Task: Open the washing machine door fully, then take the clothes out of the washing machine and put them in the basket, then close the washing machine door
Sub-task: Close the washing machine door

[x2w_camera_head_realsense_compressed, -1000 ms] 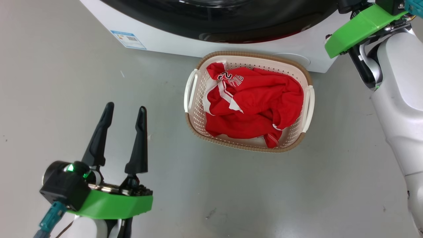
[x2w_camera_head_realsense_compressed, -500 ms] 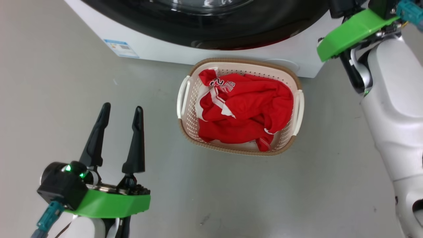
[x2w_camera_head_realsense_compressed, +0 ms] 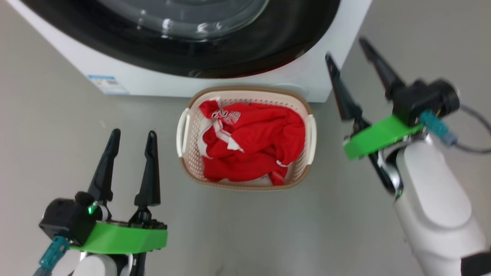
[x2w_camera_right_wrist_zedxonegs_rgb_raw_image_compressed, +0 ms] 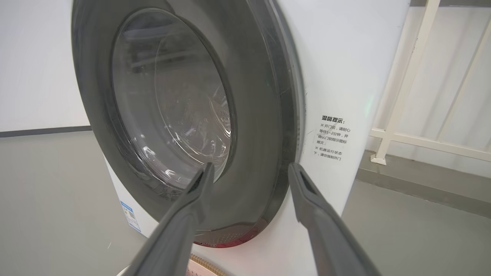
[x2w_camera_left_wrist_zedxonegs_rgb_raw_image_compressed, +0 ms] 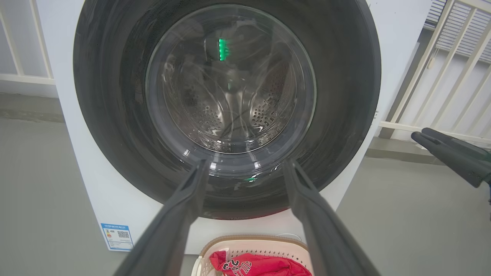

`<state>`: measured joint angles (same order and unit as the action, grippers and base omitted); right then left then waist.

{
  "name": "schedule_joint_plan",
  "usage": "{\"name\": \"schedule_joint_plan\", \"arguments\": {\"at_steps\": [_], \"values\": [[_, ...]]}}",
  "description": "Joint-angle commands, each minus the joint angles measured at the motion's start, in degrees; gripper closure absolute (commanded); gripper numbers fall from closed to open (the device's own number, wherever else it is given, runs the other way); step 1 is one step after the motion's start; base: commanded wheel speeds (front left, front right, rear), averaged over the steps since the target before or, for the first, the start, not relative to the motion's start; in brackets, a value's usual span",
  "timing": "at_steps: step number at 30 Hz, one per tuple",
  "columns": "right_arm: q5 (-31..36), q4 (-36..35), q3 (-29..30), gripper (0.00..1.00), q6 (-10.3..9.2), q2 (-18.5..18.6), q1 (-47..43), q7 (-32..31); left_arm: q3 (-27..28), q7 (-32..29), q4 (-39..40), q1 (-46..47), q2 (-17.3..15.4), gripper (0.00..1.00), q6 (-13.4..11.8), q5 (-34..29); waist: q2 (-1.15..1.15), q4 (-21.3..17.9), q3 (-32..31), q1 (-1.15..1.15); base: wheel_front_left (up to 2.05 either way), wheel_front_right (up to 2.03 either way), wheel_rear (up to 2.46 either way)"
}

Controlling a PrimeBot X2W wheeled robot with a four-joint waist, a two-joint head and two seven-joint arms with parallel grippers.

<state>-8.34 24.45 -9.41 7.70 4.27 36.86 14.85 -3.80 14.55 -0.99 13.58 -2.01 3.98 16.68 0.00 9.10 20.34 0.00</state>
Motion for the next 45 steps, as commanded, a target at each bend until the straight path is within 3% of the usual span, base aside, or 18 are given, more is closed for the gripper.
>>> {"name": "schedule_joint_plan", "arguments": {"at_steps": [1,14,25,45], "values": [[0.8,-2.6,-0.9,0.00,-0.21,-1.3,-2.8,0.1,2.4,0.4,0.8,-1.0,-0.9,0.00,-0.1,-0.6,0.00,-2.9,-3.0,0.00,0.00,0.00,0.00],[2.4,-10.4,4.4,0.00,-0.21,-1.4,-15.5,0.1,4.3,0.4,-0.2,-3.9,-1.3,0.00,0.9,-1.7,0.00,-9.8,-8.8,0.00,0.00,0.00,0.00],[0.1,-16.1,7.7,0.00,-0.21,-1.4,-23.1,0.1,6.3,0.4,-1.6,-6.5,-1.5,0.00,1.6,-1.4,0.00,-13.2,-12.7,0.00,0.00,0.00,0.00],[1.0,-24.4,8.8,0.00,-0.21,-0.4,-36.2,0.1,7.3,0.4,-2.6,-14.3,-1.9,0.00,1.3,-3.9,0.00,-14.4,-20.1,0.00,0.00,0.00,0.00]]}}
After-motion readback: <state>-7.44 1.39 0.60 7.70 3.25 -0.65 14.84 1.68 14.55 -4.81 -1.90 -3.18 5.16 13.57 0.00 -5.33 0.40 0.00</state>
